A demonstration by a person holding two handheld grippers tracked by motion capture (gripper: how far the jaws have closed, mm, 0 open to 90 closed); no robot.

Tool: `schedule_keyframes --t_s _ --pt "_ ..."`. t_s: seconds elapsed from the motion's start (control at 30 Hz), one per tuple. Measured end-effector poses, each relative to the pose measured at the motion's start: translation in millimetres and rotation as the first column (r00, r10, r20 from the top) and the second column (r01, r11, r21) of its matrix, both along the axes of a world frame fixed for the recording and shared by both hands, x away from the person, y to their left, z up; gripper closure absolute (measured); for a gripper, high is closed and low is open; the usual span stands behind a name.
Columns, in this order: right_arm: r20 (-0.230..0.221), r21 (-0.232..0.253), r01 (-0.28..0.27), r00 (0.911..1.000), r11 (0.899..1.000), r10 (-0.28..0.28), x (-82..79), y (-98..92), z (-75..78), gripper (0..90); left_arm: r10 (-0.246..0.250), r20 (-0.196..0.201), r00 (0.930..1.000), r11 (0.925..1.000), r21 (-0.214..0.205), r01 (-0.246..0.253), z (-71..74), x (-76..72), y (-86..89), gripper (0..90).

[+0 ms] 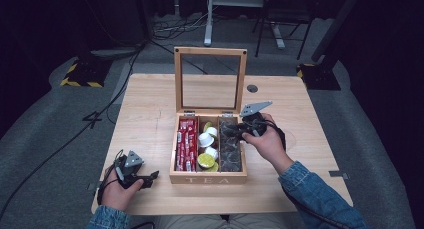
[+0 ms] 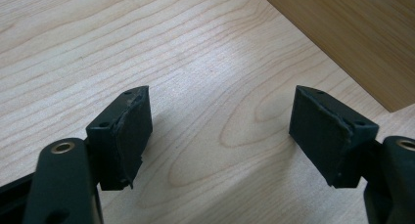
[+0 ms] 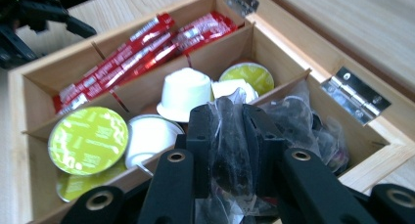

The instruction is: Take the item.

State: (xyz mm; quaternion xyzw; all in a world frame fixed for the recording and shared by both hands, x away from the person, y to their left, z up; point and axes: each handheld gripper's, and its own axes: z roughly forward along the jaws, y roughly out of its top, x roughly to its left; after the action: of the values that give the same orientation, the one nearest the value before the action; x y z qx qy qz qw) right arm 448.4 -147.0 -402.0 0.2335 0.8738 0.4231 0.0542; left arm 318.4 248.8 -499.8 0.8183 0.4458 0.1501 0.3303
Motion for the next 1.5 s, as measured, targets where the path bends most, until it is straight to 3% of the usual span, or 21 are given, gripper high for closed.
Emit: schedule_keyframes --t_s 0.33,0.6,1.03,1.5 --pt "0.021 0.068 -0.004 0.9998 0.998 0.002 -5.6 -9.6 20.3 75.1 -0.015 0.018 0.9997 0.9998 0.013 0.014 -1.8 1.2 0.0 21.8" --pt "0.044 0.093 0.013 0.9989 0.996 -0.017 -11.3 -22.7 36.9 75.1 -0.027 0.030 0.9992 0.9996 0.005 0.027 -4.1 5.0 0.3 16.9" --pt "0.076 0.079 0.082 0.9932 0.993 -0.088 -16.9 -62.8 58.4 75.0 -0.015 0.027 0.9995 0.9999 0.004 0.015 -4.2 8.6 1.5 15.8" --pt "0.099 0.056 0.181 0.9777 0.982 -0.185 -18.7 -110.0 68.1 74.9 -0.003 0.030 0.9995 1.0000 0.008 0.003 -4.1 9.6 5.0 15.8"
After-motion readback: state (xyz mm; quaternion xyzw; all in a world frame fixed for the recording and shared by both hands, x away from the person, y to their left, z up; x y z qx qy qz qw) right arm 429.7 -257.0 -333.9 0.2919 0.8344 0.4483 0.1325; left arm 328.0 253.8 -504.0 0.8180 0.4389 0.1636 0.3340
